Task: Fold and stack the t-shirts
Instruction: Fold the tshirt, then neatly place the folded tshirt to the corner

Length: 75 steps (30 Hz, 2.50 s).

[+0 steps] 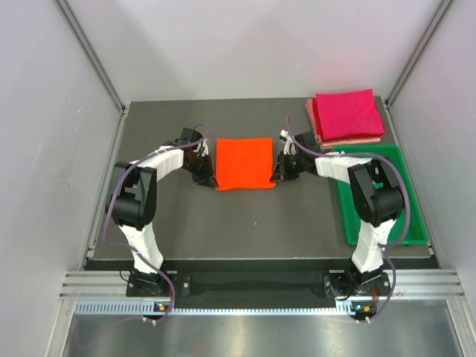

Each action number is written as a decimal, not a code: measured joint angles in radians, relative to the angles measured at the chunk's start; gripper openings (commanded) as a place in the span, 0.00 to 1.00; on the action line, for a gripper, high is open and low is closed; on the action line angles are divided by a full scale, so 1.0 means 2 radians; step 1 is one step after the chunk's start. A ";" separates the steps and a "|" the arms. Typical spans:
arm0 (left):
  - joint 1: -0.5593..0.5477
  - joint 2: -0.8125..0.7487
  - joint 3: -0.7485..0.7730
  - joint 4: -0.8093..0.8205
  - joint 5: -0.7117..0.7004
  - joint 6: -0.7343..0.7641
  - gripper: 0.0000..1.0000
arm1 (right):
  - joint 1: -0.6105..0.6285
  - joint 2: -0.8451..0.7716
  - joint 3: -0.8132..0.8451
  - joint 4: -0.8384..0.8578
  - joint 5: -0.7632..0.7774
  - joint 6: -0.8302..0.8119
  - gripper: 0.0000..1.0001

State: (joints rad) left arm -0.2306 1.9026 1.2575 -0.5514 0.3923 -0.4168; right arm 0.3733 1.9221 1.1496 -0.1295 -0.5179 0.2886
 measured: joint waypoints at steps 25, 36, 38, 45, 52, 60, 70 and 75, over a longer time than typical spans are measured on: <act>-0.019 0.116 0.274 -0.041 -0.021 0.036 0.29 | -0.020 0.014 0.154 -0.091 0.075 -0.010 0.39; -0.008 0.217 0.341 -0.032 -0.023 0.051 0.29 | -0.040 0.153 0.282 -0.104 0.062 -0.017 0.21; -0.008 0.227 0.356 -0.030 -0.025 0.051 0.29 | -0.041 0.174 0.293 -0.105 0.062 -0.017 0.21; -0.004 0.239 0.376 -0.028 -0.024 0.051 0.31 | -0.053 0.180 0.300 -0.100 0.053 -0.012 0.22; 0.008 0.236 0.418 -0.041 -0.020 0.053 0.33 | -0.070 0.172 0.288 -0.093 0.049 -0.005 0.45; 0.014 0.129 0.332 -0.092 -0.014 0.065 0.33 | -0.066 0.122 0.227 -0.072 0.030 0.000 0.58; 0.013 -0.089 0.084 -0.046 0.022 0.049 0.33 | -0.044 0.133 0.218 -0.053 0.023 0.000 0.59; 0.013 -0.114 0.018 -0.022 0.030 0.039 0.32 | -0.037 0.141 0.224 -0.046 0.027 -0.001 0.56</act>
State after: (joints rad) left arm -0.2054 1.6745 1.2938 -0.5949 0.4526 -0.3378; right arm 0.2993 2.2047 1.5982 -0.2211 -0.4648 0.2859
